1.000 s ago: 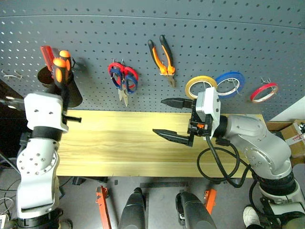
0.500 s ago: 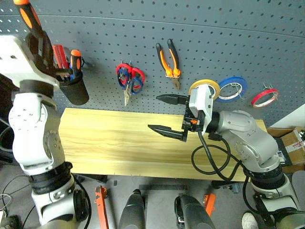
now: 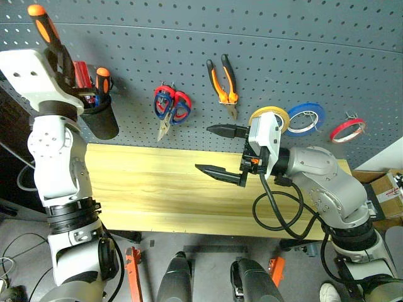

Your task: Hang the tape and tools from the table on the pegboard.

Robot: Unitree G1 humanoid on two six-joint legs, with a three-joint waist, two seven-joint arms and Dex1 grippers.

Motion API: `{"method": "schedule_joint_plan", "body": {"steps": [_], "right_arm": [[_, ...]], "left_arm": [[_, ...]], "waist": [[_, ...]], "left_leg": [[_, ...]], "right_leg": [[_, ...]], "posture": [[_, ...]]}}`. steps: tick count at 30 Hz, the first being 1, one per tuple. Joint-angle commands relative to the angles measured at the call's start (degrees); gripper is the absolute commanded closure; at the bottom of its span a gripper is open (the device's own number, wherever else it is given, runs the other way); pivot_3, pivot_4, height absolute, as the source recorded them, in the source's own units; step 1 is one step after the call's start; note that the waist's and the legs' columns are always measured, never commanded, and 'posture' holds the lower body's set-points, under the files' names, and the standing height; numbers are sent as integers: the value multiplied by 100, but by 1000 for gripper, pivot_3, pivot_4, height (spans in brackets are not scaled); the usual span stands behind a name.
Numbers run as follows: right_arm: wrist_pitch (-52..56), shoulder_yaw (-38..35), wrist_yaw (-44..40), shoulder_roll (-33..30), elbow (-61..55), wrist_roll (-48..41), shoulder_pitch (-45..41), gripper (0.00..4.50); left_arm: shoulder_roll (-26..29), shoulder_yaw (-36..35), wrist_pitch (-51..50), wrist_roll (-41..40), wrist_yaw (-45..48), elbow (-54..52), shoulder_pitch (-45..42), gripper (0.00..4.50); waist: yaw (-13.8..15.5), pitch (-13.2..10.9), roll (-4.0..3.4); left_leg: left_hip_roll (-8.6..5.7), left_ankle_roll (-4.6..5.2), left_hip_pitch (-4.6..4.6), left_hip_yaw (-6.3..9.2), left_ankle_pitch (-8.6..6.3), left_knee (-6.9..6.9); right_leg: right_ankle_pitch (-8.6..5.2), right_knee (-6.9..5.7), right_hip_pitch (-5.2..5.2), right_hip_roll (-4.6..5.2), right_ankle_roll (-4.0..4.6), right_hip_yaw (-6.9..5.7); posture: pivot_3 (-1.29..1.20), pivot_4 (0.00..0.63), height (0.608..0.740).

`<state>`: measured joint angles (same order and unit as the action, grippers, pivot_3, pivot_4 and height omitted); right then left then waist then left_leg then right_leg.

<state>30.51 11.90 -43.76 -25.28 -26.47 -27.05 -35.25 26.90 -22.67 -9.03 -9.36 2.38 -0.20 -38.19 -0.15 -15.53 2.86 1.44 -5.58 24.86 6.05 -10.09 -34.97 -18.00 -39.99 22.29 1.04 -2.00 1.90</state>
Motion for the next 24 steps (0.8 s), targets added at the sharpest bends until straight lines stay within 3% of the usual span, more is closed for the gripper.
{"method": "schedule_joint_plan", "body": {"steps": [1, 9, 13, 17, 20, 24], "right_arm": [[-5, -115, 20, -54, -313, -36, 15, 0], [47, -181, 19, -173, -373, -67, 67, 0], [303, -545, 48, -314, -554, -431, 186, 0], [712, -1027, 172, -496, -826, -947, 485, 0], [855, -1211, 360, -631, -983, -989, 760, 0], [942, -1375, 787, -633, -1183, -896, 1402, 0]], "left_arm": [[-81, -68, 190, 31, -158, -91, 147, 3210], [-205, -81, -50, 0, -504, -638, 116, 844], [-37, 514, -630, -499, 184, -1768, -158, 844], [24, 944, -1708, -1491, 980, -2759, 662, 844], [-101, 935, -2749, -2018, 783, -3153, 1362, 844], [-209, 1116, -3436, -1731, 262, -3550, 2136, 844]], "waist": [[-4, 4, 1], [-24, 5, 1], [11, 7, 4], [-1, 79, -30], [-85, 127, -65], [-158, 134, -64]], "left_leg": [[0, 0, 0, -1, 0, 0], [5, 1, -1, 1, 1, -5], [4, 1, 1, 2, 1, -11], [0, 2, 1, -5, 1, -12], [1, 7, -14, -30, -2, -9], [19, 28, -30, -13, 2, -10]], "right_leg": [[0, 0, 0, 0, 0, 1], [4, -7, 0, -4, 2, 0], [6, -8, -1, -5, -2, 0], [8, 1, -10, 3, -4, 8], [8, -2, -11, 1, -5, 31], [10, -46, -6, -30, 0, 26]], "posture": [[21, 165, 740], [7, 169, 740], [25, 168, 740], [32, 164, 740], [25, 156, 740], [20, 142, 740]]}}
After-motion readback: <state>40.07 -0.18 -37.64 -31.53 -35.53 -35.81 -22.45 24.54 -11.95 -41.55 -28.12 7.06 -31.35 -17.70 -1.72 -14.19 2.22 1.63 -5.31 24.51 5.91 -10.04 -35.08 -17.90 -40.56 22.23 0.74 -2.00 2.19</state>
